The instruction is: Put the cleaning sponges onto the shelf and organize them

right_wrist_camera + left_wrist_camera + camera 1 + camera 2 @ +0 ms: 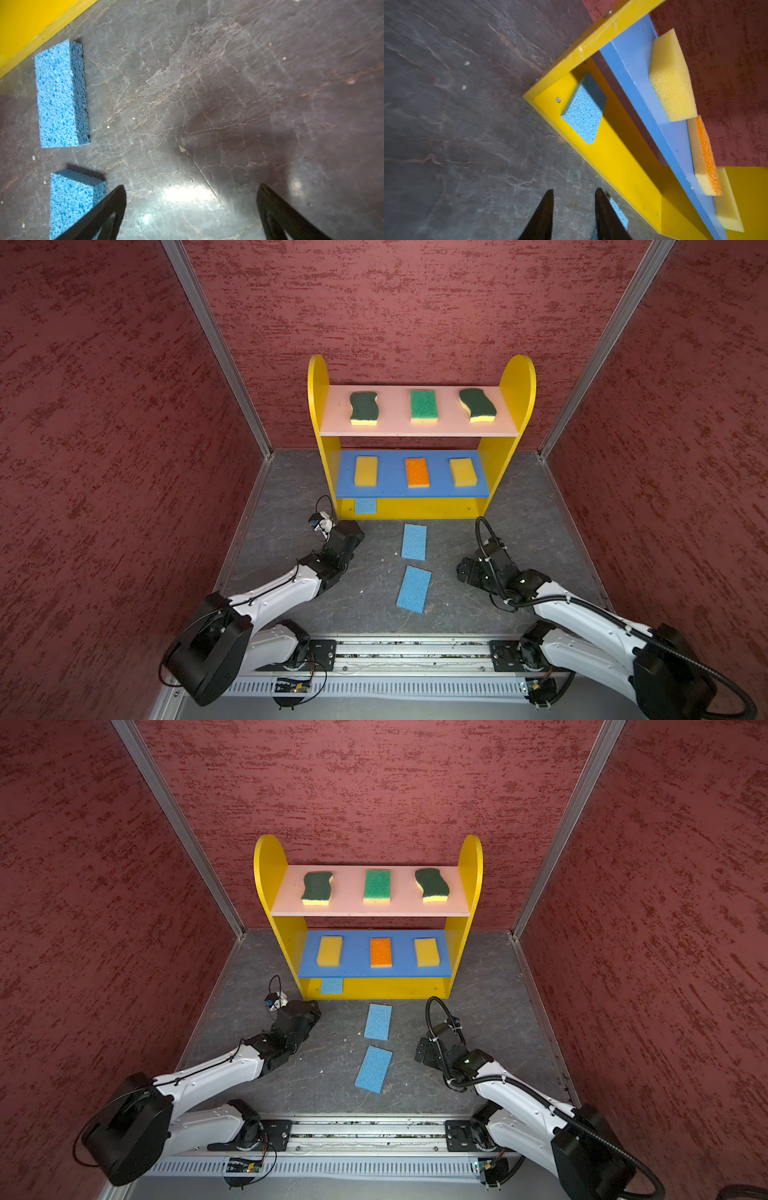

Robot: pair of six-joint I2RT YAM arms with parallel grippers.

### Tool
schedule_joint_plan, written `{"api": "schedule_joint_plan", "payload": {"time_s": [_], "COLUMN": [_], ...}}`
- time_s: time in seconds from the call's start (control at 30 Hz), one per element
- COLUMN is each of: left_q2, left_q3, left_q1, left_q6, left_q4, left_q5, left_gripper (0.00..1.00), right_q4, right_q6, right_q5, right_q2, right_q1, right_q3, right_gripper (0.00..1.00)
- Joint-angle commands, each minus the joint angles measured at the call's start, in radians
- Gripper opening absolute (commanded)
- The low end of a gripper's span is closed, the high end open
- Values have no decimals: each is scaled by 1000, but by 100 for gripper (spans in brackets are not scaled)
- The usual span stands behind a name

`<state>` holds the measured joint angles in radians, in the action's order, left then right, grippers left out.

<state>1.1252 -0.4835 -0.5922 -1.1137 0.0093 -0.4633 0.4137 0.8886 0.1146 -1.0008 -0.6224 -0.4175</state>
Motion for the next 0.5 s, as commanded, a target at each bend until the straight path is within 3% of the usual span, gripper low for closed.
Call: {"api": "schedule_joint_plan", "payload": {"time_s": [0.0, 0.2, 0.47], "left_q2": [-56, -138, -255], "left_q3": [-5, -28, 27], "left_q1": [-8, -3, 24], "left_q6": [128, 214, 222], "left_q4": [-202, -317, -353], "left_q5": [-54, -20, 62], "left_gripper": [37, 40, 45], "right_q4": [42, 131, 169], "right_q6": [106, 235, 262], "right_q5": [46, 134, 189], "right_q2": [-3, -71, -172], "right_q1": [-37, -166, -257], "right_q3": [-51, -144, -248], "right_gripper": [99, 99, 99]}}
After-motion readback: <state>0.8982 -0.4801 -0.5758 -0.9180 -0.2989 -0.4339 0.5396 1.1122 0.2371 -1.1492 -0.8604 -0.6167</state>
